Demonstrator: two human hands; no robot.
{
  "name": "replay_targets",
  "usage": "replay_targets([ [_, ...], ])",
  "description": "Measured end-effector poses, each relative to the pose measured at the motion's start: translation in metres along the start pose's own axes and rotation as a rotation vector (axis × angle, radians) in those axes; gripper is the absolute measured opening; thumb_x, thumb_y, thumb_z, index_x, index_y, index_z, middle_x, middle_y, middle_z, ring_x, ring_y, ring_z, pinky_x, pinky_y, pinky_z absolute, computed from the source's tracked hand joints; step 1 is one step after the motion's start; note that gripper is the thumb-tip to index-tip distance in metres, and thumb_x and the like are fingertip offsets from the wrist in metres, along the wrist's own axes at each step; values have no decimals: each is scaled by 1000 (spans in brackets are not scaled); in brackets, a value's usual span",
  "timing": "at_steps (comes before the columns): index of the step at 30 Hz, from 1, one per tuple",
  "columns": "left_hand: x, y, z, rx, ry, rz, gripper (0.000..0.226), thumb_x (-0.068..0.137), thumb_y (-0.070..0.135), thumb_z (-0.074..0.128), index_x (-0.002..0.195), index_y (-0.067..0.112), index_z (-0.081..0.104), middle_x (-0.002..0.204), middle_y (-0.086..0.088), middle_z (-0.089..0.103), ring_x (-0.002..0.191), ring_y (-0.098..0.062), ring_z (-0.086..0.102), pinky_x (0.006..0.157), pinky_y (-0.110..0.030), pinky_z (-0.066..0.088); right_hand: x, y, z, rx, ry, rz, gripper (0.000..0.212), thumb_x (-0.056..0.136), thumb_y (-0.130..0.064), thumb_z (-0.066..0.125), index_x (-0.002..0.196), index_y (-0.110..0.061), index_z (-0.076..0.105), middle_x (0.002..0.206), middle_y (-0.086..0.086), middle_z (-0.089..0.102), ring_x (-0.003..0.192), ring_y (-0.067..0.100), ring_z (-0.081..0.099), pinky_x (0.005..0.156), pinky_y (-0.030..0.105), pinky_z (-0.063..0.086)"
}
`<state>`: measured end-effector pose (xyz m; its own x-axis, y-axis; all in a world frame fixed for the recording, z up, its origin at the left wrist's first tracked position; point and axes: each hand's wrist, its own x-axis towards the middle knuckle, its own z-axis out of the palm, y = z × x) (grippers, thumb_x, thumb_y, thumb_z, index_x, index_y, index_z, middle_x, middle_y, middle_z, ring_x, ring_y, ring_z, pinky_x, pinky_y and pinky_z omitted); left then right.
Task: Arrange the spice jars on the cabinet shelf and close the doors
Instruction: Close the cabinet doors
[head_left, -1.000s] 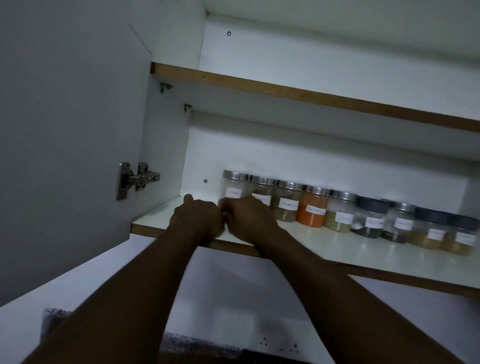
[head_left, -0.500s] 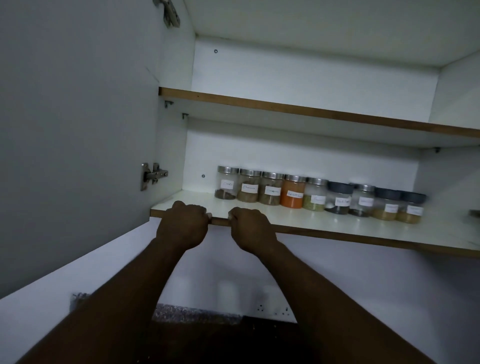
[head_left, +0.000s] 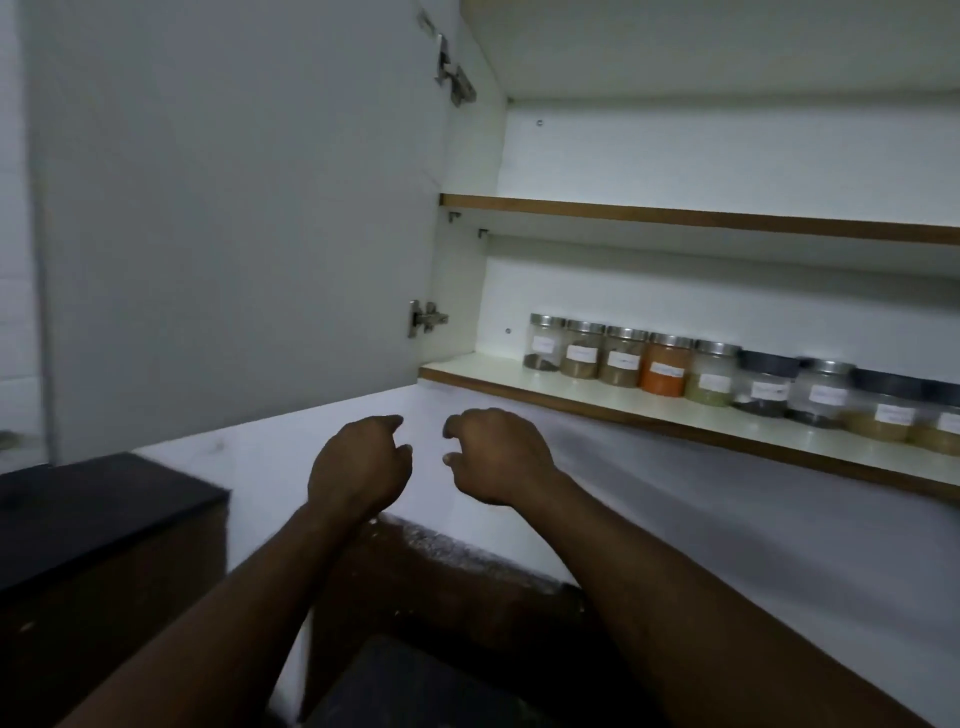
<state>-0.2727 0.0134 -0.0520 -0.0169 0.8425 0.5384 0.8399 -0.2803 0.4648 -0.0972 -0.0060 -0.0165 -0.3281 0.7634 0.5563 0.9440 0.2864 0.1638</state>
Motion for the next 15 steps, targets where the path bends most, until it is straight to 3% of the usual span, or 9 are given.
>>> replay_targets([
  [9, -83, -52, -115, -26, 294, -221, 40, 96, 32, 58, 133, 20, 64, 130, 3, 68, 120, -23, 62, 96, -35, 48, 7, -127, -48, 86, 171, -340, 35, 92, -40, 63, 123, -24, 67, 113, -1, 72, 105, 28, 65, 77, 36, 50],
  [12, -101, -69, -142, 12, 457, -254, 23, 97, 33, 56, 106, 20, 73, 100, 3, 76, 84, -17, 67, 66, -25, 45, 12, -163, -62, 112, 221, -416, 31, 93, -39, 62, 118, -22, 66, 107, -1, 72, 99, 27, 65, 74, 35, 50],
  [13, -107, -74, -150, 16, 519, -281, 22, 97, 35, 55, 92, 21, 72, 84, 3, 75, 69, -12, 62, 56, -22, 38, 14, -174, -68, 122, 245, -437, 30, 93, -39, 61, 117, -22, 66, 106, -1, 72, 97, 27, 65, 73, 35, 51],
  [15, -114, -81, -164, 2, 624, -340, 29, 97, 40, 54, 73, 25, 60, 66, 7, 65, 55, -6, 51, 49, -21, 28, 19, -192, -78, 142, 317, -468, 29, 93, -39, 61, 116, -22, 65, 103, -2, 72, 92, 26, 65, 71, 35, 55],
])
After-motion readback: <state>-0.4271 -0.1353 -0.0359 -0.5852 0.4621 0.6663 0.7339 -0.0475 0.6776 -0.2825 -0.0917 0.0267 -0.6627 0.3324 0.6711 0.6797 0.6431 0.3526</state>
